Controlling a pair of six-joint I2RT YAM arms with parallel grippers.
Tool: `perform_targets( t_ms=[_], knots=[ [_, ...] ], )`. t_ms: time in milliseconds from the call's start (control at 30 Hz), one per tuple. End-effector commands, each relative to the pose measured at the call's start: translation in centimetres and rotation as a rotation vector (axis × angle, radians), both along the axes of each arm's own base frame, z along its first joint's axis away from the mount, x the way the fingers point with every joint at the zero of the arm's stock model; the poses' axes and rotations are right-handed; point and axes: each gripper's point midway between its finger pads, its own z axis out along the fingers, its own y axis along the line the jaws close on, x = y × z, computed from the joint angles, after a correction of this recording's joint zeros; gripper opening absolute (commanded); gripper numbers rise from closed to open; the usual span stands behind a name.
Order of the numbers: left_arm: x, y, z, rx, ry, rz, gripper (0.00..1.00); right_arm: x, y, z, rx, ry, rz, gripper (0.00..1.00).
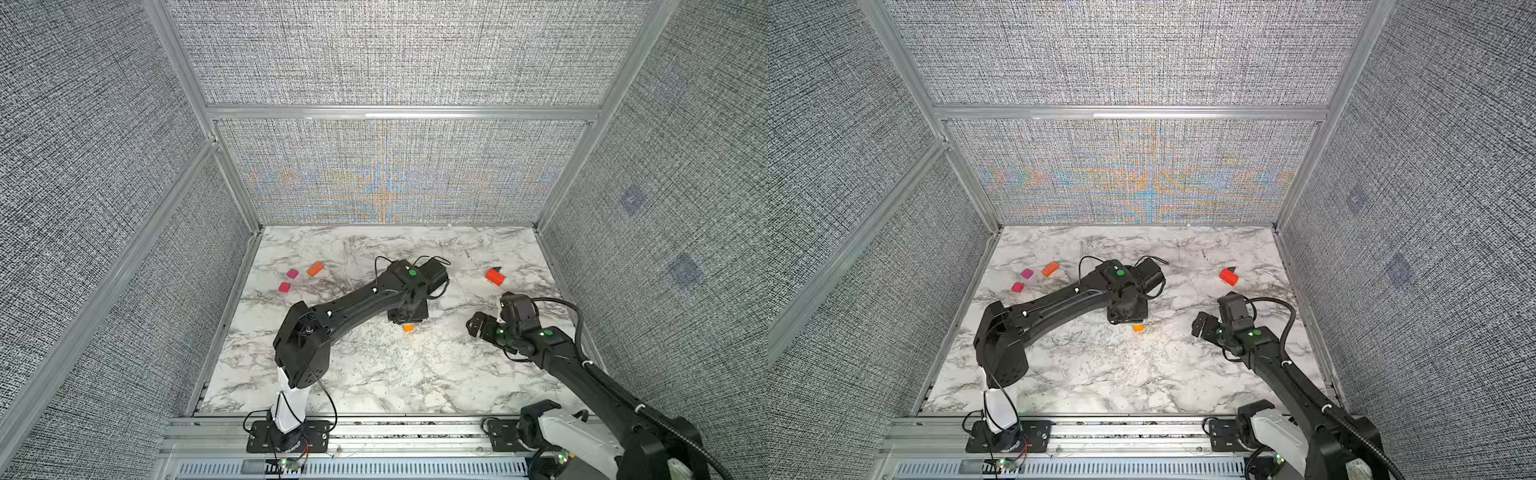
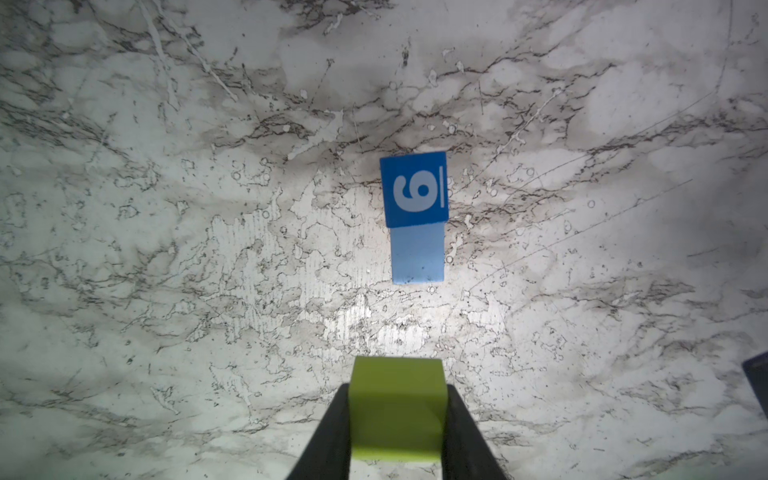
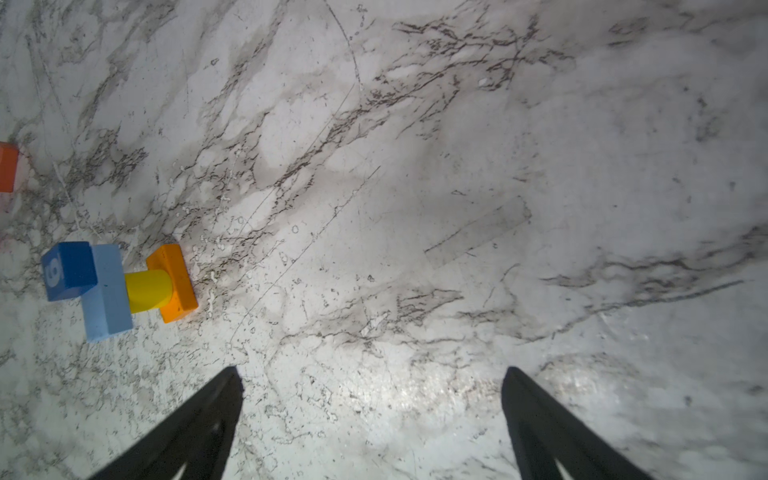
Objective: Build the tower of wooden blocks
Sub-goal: 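Carry the lime-green cube with the left gripper toward the stack, then lower the lime-green cube beside the light-blue block under the blue cube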
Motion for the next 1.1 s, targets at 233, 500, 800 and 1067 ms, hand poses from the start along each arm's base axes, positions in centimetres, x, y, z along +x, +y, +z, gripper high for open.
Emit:
perform_targets(
  t_ms=[233,500,800,1067],
  knots=[
    [0.9,-1.8,-2.1,0.011,0.036,0.012,0.31,0.2,-0.4,-0.3,0.024,-0.014,-0.045,0.99],
    [1.5,-1.3,-2.9,0.013,0.048,0.027,0.31,0.2,-0.3,-0.8,0.036,-0.003,-0.044,0.99],
    [2.1,-0.7,-3.6,0.008,0.052,0.036,0.3,0.2,-0.3,-1.1,0.044,0.001,-0.048,0.99],
    [2.3,-0.9,-3.9,0.009,0.059,0.023,0.31,0.2,-0.3,-1.3,0.043,0.007,-0.047,0.99]
  ],
)
